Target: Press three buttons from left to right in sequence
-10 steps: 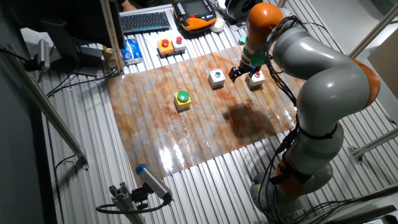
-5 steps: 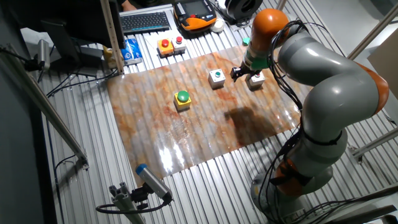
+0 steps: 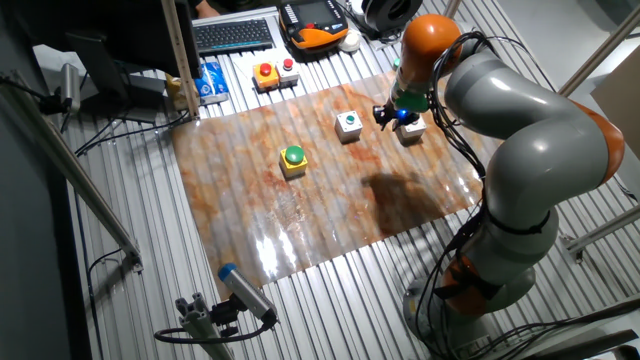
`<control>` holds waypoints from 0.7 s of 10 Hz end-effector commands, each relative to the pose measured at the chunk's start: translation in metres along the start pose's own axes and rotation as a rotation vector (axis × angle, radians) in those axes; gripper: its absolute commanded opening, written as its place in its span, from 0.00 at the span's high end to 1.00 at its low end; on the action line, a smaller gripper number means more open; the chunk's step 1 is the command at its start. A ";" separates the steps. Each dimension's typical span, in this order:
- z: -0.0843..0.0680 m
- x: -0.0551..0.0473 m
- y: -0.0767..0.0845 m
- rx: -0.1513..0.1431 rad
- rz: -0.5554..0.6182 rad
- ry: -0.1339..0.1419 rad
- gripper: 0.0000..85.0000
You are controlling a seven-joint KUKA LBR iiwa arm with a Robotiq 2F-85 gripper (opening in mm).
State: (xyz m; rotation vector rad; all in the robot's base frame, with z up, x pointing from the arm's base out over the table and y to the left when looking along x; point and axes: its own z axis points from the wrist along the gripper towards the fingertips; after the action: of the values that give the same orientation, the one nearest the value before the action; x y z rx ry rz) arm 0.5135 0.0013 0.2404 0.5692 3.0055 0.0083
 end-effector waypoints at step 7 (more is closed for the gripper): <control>0.002 0.000 -0.002 -0.001 0.003 -0.001 1.00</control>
State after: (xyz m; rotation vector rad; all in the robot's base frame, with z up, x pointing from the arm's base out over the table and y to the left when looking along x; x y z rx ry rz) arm 0.5126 -0.0003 0.2385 0.5739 3.0041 0.0101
